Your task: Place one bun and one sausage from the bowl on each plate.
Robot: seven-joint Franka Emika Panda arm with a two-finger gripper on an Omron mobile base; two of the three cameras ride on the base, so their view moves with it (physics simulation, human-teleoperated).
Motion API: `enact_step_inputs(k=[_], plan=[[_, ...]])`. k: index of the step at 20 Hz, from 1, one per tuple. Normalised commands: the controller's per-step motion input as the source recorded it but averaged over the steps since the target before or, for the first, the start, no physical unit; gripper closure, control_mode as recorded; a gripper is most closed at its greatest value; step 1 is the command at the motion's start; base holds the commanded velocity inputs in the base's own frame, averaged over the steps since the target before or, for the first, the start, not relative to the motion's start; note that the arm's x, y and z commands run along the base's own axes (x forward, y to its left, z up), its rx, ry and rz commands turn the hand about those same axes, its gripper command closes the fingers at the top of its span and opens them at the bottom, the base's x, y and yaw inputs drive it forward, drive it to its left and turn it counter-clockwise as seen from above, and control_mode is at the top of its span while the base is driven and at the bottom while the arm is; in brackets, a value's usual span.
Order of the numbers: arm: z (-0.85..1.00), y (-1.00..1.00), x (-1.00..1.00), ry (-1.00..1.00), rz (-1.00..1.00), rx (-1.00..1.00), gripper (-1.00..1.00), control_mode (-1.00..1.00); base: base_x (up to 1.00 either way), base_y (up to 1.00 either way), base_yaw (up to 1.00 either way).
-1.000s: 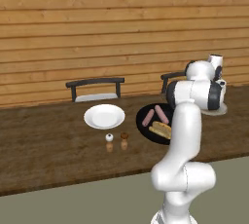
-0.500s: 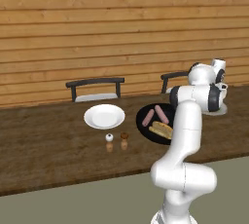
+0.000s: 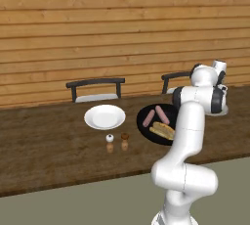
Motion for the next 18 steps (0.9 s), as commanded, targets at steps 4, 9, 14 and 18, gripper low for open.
enact_step_inputs(k=[4, 9, 14, 18], plan=[[0.0, 0.0, 0.0, 0.0, 0.0, 0.0, 1.0, -1.0, 0.0, 0.0, 0.0], [0.0, 0.0, 0.0, 0.0, 0.0, 0.0, -1.0, -1.0, 0.0, 0.0, 0.0], [0.0, 0.0, 0.0, 0.0, 0.0, 0.0, -1.0, -1.0, 0.0, 0.0, 0.0], [0.0, 0.0, -0.16, 0.0, 0.0, 0.0, -1.0, -1.0, 0.0, 0.0, 0.0]])
